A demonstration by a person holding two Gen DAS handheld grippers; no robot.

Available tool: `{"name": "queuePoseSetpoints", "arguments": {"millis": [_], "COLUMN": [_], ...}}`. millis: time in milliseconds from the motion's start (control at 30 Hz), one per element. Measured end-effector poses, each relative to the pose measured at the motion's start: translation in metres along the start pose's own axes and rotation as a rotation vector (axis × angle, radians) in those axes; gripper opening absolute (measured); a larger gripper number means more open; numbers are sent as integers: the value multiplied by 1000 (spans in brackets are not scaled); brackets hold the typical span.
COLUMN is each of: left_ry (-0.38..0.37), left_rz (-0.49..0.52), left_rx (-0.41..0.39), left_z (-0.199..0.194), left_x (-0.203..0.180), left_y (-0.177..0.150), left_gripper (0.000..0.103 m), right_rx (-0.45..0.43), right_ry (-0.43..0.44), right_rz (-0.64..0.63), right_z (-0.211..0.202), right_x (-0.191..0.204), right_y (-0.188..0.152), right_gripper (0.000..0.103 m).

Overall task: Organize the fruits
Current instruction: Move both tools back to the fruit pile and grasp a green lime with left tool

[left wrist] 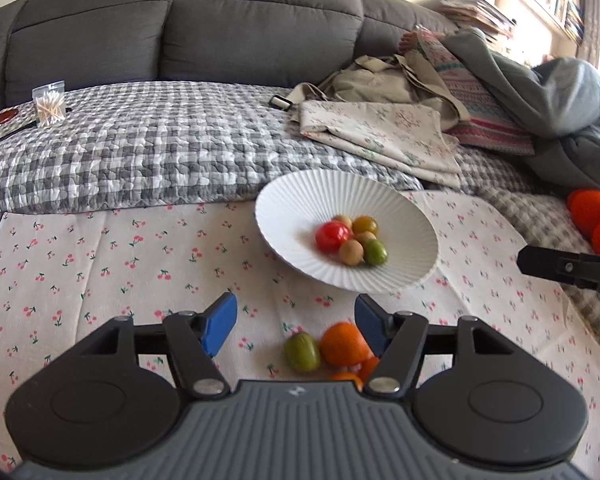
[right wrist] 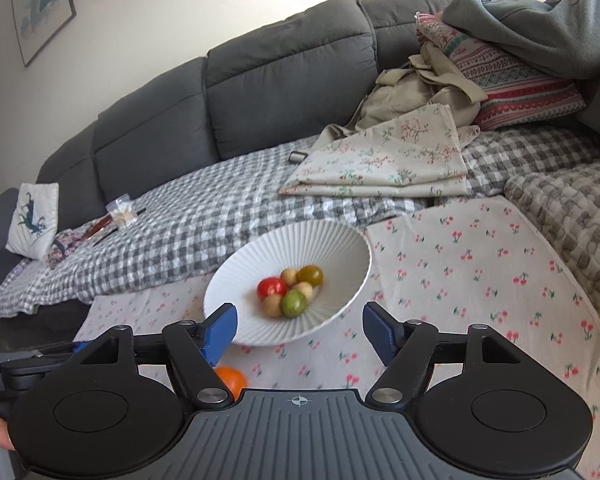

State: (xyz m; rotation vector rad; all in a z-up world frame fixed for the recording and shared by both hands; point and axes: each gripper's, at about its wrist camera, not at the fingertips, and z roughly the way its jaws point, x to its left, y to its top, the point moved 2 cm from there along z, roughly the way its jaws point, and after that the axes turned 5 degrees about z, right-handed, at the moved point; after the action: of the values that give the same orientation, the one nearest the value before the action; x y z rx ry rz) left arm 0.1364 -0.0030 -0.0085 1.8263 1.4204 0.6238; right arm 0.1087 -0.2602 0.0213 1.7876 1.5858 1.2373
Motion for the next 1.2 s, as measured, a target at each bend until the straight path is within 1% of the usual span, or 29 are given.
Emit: {"name": "queuePoseSetpoints", "arguments": {"millis": [133,233,400,467,533,633,700,800,967,1133,1200], "left_ry": [-4,-14,-12,-7,-10,-3,2,-14,-40,-39,-39], "left_rz": [28,50,105,78,25,-23,-19,1,13,49,58], "left_rx": [21,34,70,85,91,96,114,135,135,143,149], "left_z": [-7,-10,-4,0,5,14,22,35,52,64,67], "left_x": [-9,-15,-22,-16,-6,7,12,12,6,1,0], "left_y": [-9,-15,-23,-24,-23,-24,-25,-28,-27,-29,-29], "left_gripper": [65,65,65,64,64,60,50,45,44,43,41], "right_rx": [15,28,48,64,77,92,102,110,126,137,140], "right_ry": [5,21,32,37,37,35,35,32,20,16,16], "right_rz": [-8,-8,-25,-21,-26,-35,-42,-55,-65,-70,-72], "right_z": [-12,-19,-18,-15,-13,-8,-6,-4,1,4,5], "right_x": [5,8,13,13,13,15,16,18,18,18,19], "right_y": [-11,-17,-20,-22,-25,-28,-31,-33,-36,-38,-39], "right_gripper": [73,76,79,81,82,82,82,82,82,82,82]}}
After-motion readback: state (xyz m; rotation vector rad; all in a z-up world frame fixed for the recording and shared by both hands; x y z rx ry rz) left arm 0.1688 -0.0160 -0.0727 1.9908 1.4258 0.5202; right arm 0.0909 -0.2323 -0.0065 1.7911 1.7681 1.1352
